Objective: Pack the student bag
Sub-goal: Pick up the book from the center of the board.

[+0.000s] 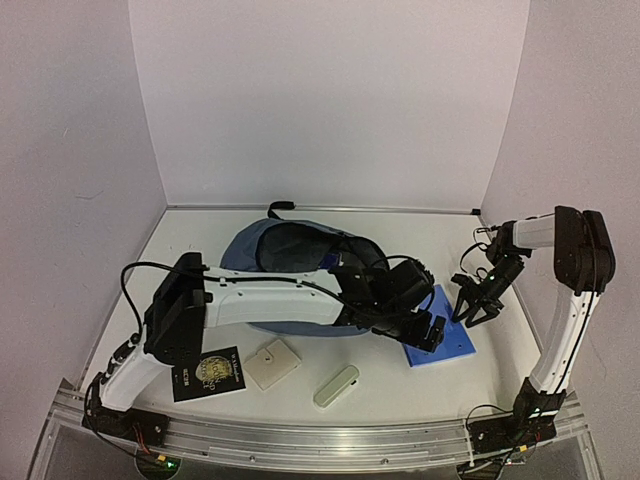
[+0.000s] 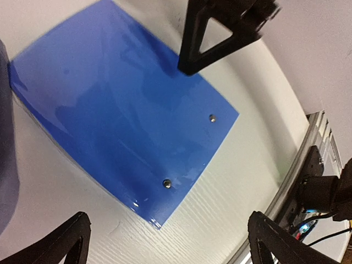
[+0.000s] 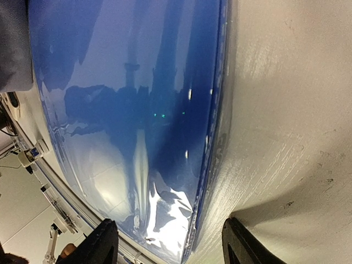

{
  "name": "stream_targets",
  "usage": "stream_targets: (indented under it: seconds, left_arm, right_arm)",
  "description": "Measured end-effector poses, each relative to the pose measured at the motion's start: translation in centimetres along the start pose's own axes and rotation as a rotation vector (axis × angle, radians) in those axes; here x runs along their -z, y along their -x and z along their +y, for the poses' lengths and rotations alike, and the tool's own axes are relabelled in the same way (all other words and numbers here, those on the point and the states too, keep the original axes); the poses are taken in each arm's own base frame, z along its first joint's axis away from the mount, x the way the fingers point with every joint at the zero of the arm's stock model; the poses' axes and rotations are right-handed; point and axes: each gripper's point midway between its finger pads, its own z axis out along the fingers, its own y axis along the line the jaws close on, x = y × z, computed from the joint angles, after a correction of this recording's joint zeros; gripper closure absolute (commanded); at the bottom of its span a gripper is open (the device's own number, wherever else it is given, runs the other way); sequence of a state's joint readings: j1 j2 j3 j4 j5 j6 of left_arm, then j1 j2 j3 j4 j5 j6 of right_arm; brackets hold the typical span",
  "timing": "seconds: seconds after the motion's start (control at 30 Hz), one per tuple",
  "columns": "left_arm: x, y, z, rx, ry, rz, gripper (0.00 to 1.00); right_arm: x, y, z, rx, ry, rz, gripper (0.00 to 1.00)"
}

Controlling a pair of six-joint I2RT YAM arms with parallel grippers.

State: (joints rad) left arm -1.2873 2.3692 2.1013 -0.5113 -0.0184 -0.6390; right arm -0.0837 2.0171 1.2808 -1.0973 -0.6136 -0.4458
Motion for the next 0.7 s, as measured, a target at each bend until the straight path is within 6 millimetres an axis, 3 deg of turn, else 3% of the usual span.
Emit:
stream_targets:
  seconds: [0.17,0.47,0.7]
  left_arm:
    - [-3.0,-2.4,2.2,0.08,0.004,0.093,0.0]
    - [-4.3,-0.4,3.8,0.222,-0.084,0.097,0.03]
    - [-6.1,-1.1,4.6,0.266,-0.11,0.128,0.06]
  right_arm:
    - [0.0,0.0,0.0,0.002,0.0,0.0,0.36]
    - [-0.3,0.2,0.8,0.012,0.021,0.002,0.39]
    - [-1.2,0.2,2.6,0.008,0.086,0.022,0.44]
